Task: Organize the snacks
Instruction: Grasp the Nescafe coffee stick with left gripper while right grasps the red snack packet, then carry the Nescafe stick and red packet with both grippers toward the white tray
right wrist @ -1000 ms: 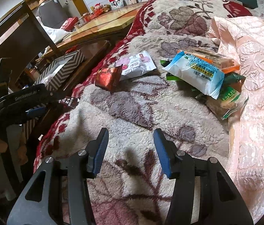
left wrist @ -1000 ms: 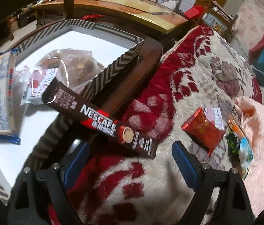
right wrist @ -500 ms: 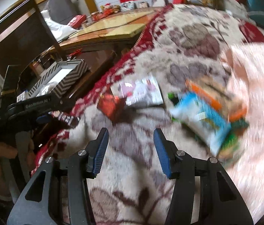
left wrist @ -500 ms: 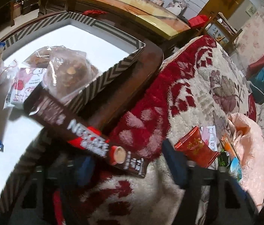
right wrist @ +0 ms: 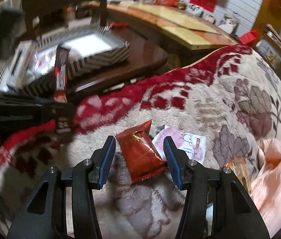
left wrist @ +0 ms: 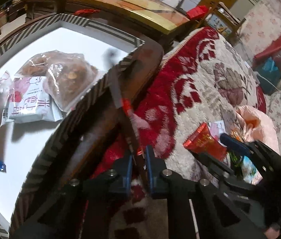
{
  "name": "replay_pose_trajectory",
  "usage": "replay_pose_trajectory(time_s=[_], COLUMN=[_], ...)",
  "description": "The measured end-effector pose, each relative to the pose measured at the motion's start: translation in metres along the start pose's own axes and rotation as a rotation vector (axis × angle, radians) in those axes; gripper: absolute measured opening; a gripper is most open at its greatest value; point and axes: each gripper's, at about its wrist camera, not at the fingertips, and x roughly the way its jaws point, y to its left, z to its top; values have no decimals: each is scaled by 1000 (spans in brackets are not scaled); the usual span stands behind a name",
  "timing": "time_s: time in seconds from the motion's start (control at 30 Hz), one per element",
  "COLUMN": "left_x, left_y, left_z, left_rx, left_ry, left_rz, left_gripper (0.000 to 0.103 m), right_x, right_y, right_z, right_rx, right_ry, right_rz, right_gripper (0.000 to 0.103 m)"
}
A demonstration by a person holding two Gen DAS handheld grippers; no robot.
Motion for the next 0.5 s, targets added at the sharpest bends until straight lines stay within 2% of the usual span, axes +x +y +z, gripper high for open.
replay_pose_trajectory(time_s=[0.03,0.07,0.17,0.33,0.5], left_x=[-1,-3,-4,1,8], left_y=[-1,-3,-6,-7,-14], left_z=[-1,-2,-4,-1,4], left_rx=[10,23,43,49,86], left_ry=[2,3,2,28,29], left_rz=[-5,-10,-10,-22,6], left_gripper=[11,11,10,10,12], right_x=[6,7,7,3,4], right_y=[-1,-3,-9,-23,-23], right_z=[0,0,-4,-12,-12], right_rx=[1,5,48,168,187], right_ry=[26,33,23,16,19], right_rz=[10,18,29,56,56], right_gripper=[47,38,31,26,26])
